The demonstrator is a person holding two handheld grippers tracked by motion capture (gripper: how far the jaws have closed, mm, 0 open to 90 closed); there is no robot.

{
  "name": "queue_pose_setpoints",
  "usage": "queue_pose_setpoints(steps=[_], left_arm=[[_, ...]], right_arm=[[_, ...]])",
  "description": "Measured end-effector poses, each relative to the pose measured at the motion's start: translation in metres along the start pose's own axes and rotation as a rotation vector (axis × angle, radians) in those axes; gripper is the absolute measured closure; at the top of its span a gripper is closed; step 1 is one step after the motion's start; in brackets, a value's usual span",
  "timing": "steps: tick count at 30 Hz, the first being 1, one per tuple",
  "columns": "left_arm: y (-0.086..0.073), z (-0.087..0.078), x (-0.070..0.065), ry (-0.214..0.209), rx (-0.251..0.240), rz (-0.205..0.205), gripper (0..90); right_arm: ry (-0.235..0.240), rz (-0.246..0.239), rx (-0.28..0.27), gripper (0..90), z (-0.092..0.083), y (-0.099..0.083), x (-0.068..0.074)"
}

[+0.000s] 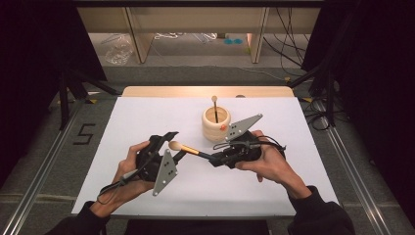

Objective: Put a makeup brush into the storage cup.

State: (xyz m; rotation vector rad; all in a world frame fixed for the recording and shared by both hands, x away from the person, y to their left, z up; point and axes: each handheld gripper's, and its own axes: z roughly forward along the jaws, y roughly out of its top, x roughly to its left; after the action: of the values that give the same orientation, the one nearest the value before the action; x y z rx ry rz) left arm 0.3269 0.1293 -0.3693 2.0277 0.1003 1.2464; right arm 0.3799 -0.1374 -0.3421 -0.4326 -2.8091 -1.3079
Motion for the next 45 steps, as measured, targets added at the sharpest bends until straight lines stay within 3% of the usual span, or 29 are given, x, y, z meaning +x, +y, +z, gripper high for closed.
queue_pose_setpoints(steps=[2,3,7,16,22,27,31,36,45], left_arm=[[-0.002,-0.001,0.004,-0.006,0.009,-0.067,38.6],[-0.003,-0.001,0.006,-0.005,-0.001,-0.120,38.3],[-0.009,0.000,0.014,-0.053,-0.024,-0.289,38.5],[-0.016,0.001,0.024,-0.156,-0.070,-0.562,40.7],[-0.017,-0.001,0.028,-0.196,-0.092,-0.639,45.9],[-0.019,-0.002,0.031,-0.247,-0.124,-0.710,61.7],[-0.021,-0.002,0.031,-0.254,-0.144,-0.748,74.3],[-0.026,0.000,0.033,-0.298,-0.186,-0.843,83.8],[-0.020,-0.001,0.030,-0.323,-0.215,-0.848,87.2]], right_arm=[[-0.001,0.002,-0.004,81.1,-0.002,0.000,-0.001],[0.002,0.003,-0.011,81.2,-0.003,0.000,-0.001],[-0.015,-0.003,-0.047,81.2,-0.006,0.000,-0.002],[-0.004,-0.024,-0.079,81.2,-0.009,0.002,-0.002],[-0.002,-0.035,-0.107,81.2,-0.012,0.003,-0.003],[-0.005,-0.049,-0.134,81.2,-0.012,0.004,-0.001],[-0.003,-0.055,-0.136,81.1,-0.011,0.005,0.000],[-0.004,-0.053,-0.153,81.1,-0.008,0.006,0.000],[0.004,-0.060,-0.138,81.1,-0.002,0.006,0.002]])
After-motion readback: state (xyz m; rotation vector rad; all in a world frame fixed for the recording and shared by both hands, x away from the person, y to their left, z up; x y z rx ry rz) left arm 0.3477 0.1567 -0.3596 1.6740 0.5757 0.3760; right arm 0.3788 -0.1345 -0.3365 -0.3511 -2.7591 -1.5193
